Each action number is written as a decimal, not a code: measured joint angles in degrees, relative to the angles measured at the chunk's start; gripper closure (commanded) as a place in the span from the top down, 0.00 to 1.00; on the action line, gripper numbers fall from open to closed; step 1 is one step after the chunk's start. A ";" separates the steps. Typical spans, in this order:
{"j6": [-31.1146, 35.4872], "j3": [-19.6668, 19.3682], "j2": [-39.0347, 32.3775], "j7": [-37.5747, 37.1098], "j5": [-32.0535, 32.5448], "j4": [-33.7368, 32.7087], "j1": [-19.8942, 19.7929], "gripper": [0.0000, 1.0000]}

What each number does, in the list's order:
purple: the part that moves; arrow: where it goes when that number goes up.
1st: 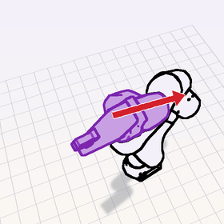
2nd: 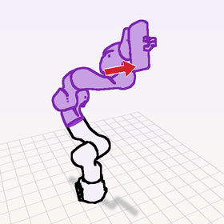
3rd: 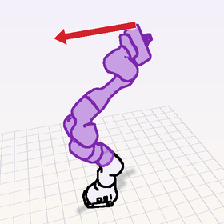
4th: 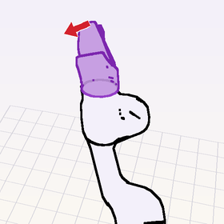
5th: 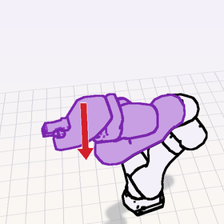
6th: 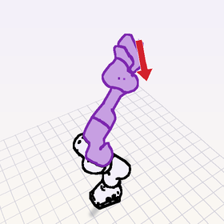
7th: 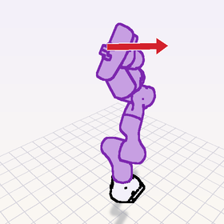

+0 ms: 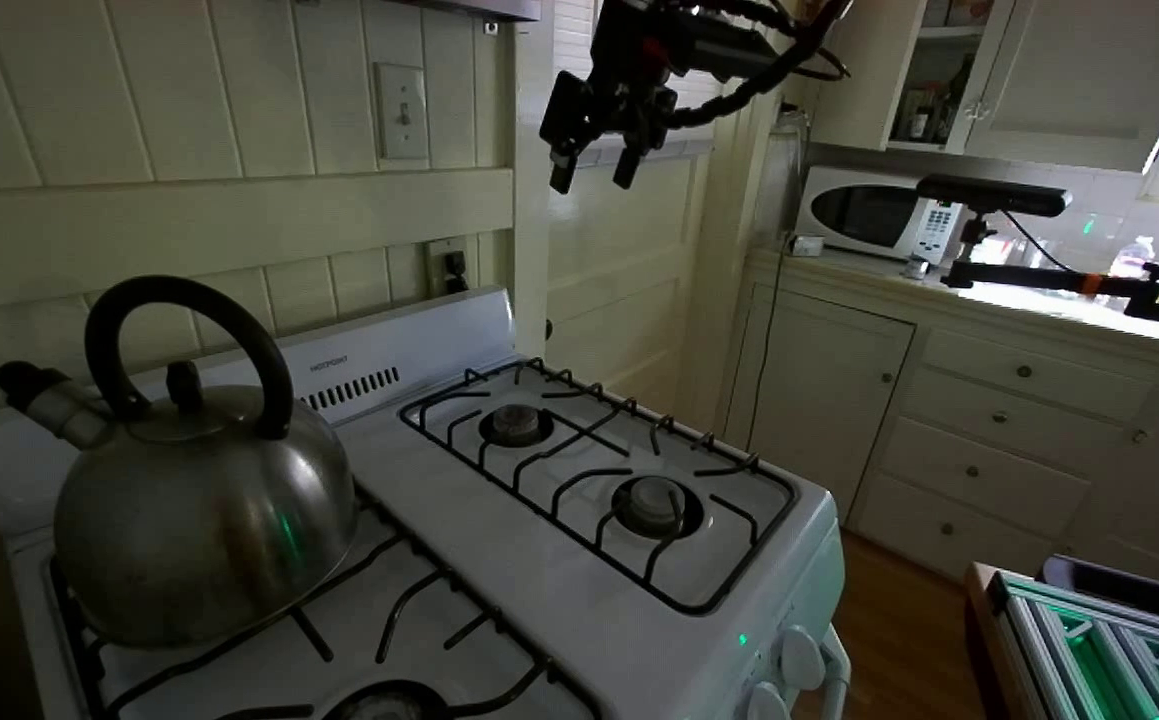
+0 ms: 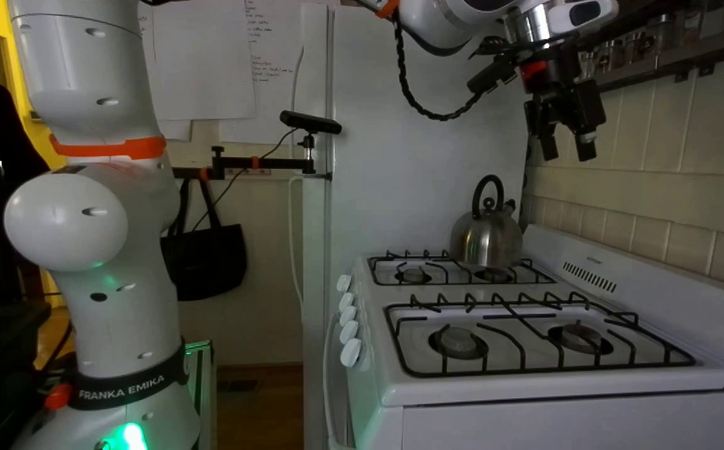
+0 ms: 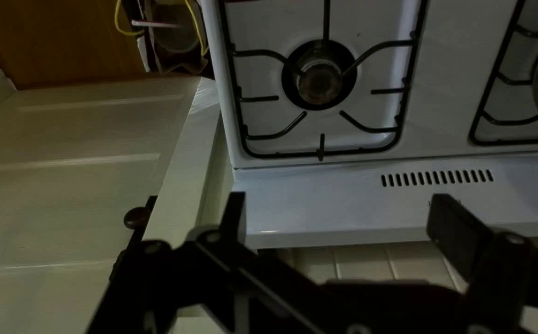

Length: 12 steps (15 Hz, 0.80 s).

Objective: Push the switch above the stove downwards.

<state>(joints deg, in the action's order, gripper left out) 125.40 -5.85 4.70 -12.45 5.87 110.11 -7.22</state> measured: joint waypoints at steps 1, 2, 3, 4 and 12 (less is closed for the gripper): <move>-0.04 0.19 0.76 0.00 0.00 0.99 0.06 1.00; -0.13 0.38 1.48 0.00 0.00 1.91 0.08 1.00; -0.53 0.59 2.17 0.00 0.09 2.73 0.09 1.00; -1.21 0.81 2.79 0.00 0.22 3.40 0.10 1.00; -6.25 2.71 5.67 0.32 2.31 6.33 0.51 1.00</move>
<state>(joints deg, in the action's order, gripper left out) 119.15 -3.14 10.37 -12.13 8.18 116.44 -6.72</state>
